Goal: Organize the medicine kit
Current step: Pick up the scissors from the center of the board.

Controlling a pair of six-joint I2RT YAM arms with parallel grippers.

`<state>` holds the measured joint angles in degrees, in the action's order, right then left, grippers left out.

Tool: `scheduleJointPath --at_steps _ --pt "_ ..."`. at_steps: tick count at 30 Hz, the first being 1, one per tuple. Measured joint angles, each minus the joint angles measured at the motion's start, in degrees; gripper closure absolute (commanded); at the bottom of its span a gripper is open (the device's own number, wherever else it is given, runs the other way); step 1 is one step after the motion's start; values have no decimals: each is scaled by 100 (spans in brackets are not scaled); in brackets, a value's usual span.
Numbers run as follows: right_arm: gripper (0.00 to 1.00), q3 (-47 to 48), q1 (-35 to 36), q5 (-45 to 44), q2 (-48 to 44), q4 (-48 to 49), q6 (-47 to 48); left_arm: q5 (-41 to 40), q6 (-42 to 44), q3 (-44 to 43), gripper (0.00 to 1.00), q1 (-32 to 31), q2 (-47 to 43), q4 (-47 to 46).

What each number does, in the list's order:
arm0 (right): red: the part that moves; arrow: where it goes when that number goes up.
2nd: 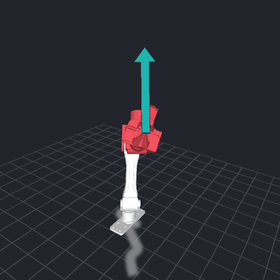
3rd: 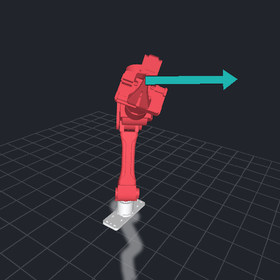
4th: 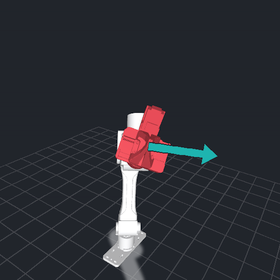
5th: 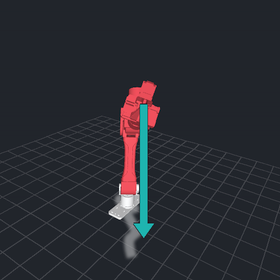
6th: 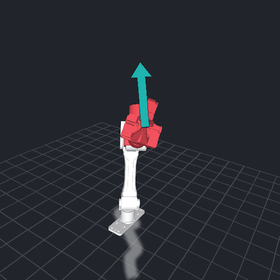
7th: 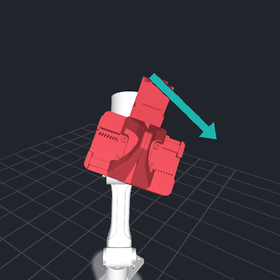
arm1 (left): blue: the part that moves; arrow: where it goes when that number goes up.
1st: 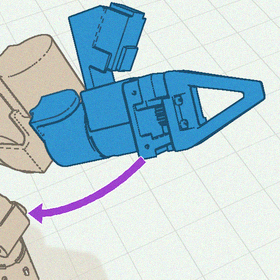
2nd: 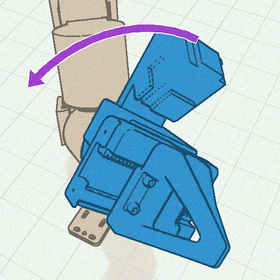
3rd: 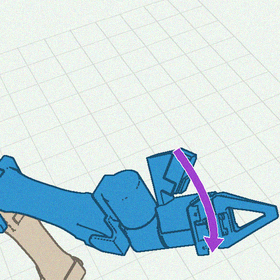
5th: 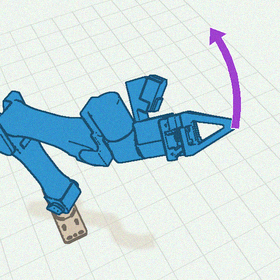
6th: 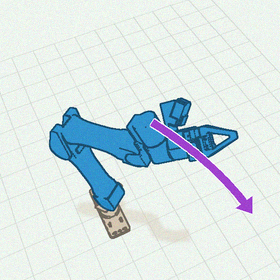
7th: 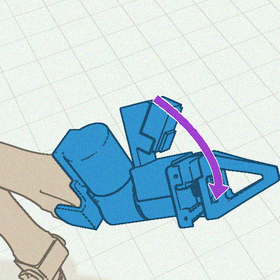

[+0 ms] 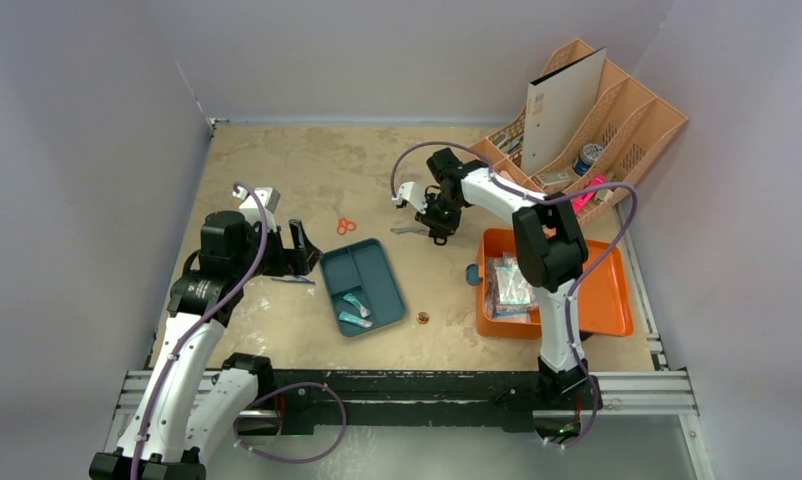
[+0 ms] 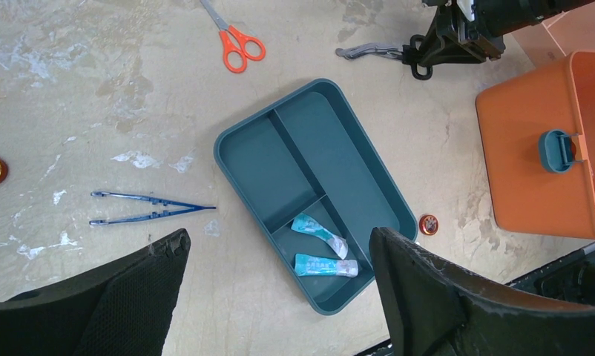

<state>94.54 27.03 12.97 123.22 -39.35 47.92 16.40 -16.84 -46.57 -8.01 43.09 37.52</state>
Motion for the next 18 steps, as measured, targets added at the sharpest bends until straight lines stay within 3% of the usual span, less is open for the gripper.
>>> scheduleJointPath --at_steps 7,18 --pt "99 -439 131 -203 -273 442 -444 -37 -2 0 11 0 -11 2" --pt "100 -835 450 -275 -527 658 -1576 -37 -2 0 11 0 -13 4"
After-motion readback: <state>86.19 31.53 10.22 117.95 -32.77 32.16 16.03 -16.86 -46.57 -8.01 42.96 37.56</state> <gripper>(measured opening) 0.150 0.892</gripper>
